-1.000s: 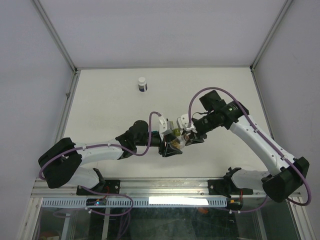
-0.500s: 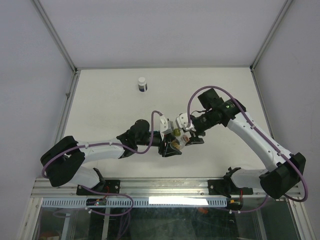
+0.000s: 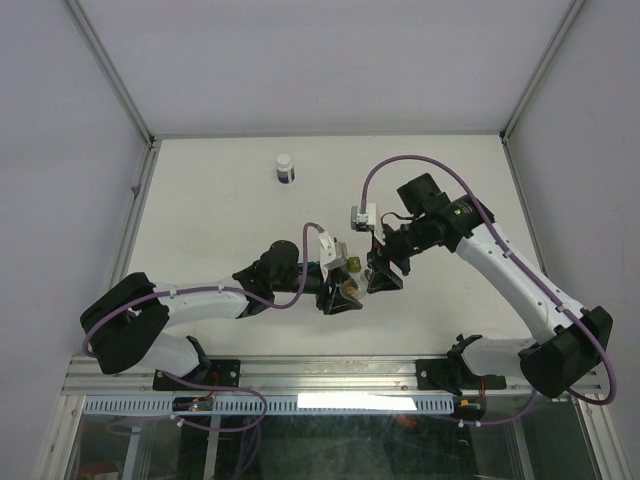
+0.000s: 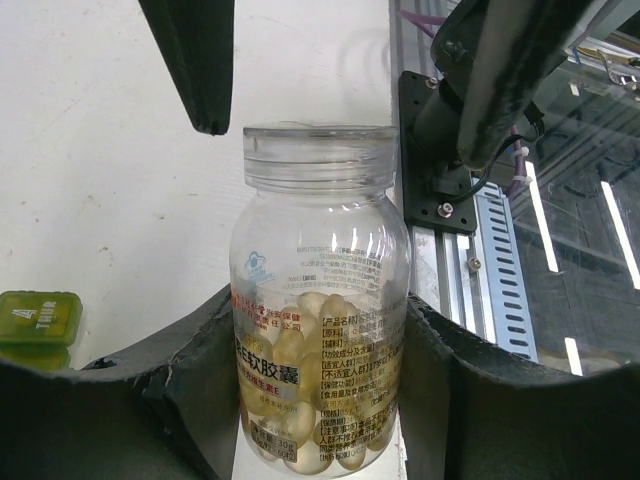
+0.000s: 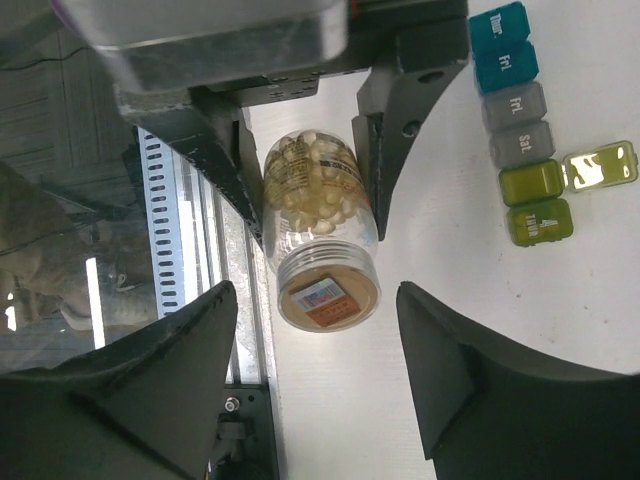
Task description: Sort the pills into containers
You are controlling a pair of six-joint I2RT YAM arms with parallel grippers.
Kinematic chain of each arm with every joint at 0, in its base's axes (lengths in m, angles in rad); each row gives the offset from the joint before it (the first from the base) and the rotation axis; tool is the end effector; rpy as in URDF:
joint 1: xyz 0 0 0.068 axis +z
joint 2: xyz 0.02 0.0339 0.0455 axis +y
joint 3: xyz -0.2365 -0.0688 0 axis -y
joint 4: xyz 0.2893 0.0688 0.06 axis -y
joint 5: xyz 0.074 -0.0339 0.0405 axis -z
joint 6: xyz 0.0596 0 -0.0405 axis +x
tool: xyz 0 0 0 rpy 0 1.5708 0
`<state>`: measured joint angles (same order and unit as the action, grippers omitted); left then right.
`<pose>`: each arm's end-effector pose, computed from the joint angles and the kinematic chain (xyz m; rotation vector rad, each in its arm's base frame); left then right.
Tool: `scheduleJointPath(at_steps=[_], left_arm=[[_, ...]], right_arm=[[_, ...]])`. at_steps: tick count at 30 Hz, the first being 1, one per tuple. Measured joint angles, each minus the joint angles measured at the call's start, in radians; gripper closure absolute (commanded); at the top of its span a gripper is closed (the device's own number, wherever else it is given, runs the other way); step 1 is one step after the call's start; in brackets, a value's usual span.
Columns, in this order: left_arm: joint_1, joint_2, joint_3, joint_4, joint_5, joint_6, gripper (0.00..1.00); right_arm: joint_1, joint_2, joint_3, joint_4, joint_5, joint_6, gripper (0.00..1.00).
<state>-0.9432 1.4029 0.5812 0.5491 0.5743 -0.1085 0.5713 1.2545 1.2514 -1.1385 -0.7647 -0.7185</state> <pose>0.1740 -0.2949 0.1423 1.1859 1.6002 -1.2366 0.2171 0.1886 0.2910 -1.6793 1.8677 0.9634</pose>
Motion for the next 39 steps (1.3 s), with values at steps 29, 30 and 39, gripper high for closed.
scheduleJointPath(at_steps=[29,30,39], left_arm=[[-0.005,-0.013,-0.015,0.019,-0.004,-0.007,1.00],[-0.005,-0.013,-0.015,0.019,-0.004,-0.007,1.00],[-0.005,-0.014,-0.017,0.020,-0.004,-0.008,1.00]], right_arm=[[0.040,-0.031,-0.045,-0.042,-0.004,-0.676,0.01],[0.034,-0.030,-0.045,-0.043,-0.008,-0.676,0.01],[-0.060,-0.015,-0.012,-0.117,-0.130,-0.473,0.04]])
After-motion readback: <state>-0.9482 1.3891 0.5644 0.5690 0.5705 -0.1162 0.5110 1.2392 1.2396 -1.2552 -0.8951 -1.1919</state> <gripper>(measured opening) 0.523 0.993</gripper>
